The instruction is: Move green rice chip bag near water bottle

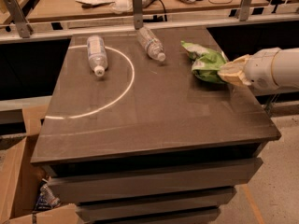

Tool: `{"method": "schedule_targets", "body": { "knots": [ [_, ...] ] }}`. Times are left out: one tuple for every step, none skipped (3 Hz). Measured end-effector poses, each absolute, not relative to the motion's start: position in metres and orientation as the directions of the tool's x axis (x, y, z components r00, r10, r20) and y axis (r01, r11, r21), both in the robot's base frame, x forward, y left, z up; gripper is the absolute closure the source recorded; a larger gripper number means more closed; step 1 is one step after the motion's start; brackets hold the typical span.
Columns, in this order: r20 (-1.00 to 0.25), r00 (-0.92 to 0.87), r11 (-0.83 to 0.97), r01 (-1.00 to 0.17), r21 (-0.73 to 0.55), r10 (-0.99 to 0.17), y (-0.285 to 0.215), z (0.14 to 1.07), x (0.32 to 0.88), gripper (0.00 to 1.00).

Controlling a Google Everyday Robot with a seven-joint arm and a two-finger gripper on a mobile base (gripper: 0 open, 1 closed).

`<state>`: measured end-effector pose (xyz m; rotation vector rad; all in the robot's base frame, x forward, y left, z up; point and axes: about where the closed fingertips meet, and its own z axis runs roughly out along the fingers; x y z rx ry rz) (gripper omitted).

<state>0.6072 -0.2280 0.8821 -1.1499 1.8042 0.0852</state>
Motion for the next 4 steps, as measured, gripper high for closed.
{"method": "schedule_targets", "body": {
  "knots": [
    [-0.745, -0.044, 0.551, -0.703, -0.45, -0.666, -0.223, 0.903, 0.639, 1.0],
    [-0.746, -0.005, 0.54, -0.693, -0.478, -0.666, -0.214, 0.914, 0.665, 1.0],
    [-0.741, 0.032, 0.519, -0.693, -0.5, -0.671, -0.199, 0.92, 0.696, 1.0],
    [-0.738, 0.055, 0.503, -0.697, -0.511, -0.673, -0.191, 0.919, 0.715, 1.0]
  ]
}}
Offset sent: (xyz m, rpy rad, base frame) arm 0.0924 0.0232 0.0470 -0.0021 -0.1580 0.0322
